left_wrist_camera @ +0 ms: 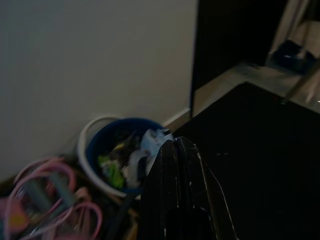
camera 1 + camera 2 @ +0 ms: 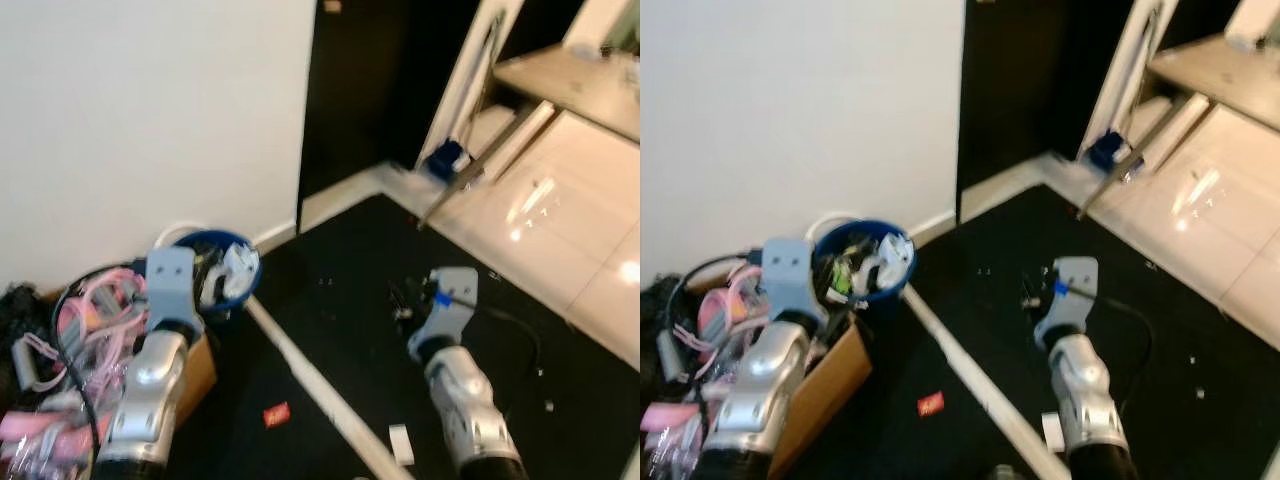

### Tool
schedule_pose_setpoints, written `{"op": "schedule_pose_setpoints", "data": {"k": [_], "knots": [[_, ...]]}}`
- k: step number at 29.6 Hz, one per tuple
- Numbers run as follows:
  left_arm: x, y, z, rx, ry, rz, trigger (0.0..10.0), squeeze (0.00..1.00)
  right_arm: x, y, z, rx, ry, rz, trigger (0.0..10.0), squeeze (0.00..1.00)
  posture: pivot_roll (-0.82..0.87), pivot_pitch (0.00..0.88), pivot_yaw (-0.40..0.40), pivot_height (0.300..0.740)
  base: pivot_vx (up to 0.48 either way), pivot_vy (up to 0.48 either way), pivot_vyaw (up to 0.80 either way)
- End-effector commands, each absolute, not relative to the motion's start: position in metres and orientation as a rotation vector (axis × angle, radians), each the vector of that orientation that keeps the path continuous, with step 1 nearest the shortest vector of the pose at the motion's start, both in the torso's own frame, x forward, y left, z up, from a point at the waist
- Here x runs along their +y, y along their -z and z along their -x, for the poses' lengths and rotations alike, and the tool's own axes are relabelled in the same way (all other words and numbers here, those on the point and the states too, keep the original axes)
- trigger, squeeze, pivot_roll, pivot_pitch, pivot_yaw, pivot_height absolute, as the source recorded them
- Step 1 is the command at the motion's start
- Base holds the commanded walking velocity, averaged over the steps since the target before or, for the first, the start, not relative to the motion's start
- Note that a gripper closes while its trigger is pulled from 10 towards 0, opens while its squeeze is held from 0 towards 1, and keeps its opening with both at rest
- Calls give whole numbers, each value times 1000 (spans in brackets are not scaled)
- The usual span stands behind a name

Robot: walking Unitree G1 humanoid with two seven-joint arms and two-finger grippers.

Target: Picking trash to rubbish bin

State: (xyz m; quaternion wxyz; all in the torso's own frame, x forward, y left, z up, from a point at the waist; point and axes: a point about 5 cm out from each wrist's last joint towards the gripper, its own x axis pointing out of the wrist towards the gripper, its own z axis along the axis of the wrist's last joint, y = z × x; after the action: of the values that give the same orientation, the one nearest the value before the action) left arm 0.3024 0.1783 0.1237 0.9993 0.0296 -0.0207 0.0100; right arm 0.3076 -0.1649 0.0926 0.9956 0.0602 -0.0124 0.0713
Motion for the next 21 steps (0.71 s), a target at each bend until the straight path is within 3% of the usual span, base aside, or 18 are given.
{"op": "schedule_pose_setpoints", "data": {"k": [1, 21], "knots": [[175, -121, -301, -30, -4, -59, 10000, 0, -169, -89, -305, -10, -132, -120, 10000, 0, 29, 137, -10, 740, 0, 0, -650], [171, -116, -299, 0, 33, -37, 10000, 0, -170, -89, -304, -4, -131, -116, 10000, 0, 24, 137, -13, 740, 0, 0, -649]]}}
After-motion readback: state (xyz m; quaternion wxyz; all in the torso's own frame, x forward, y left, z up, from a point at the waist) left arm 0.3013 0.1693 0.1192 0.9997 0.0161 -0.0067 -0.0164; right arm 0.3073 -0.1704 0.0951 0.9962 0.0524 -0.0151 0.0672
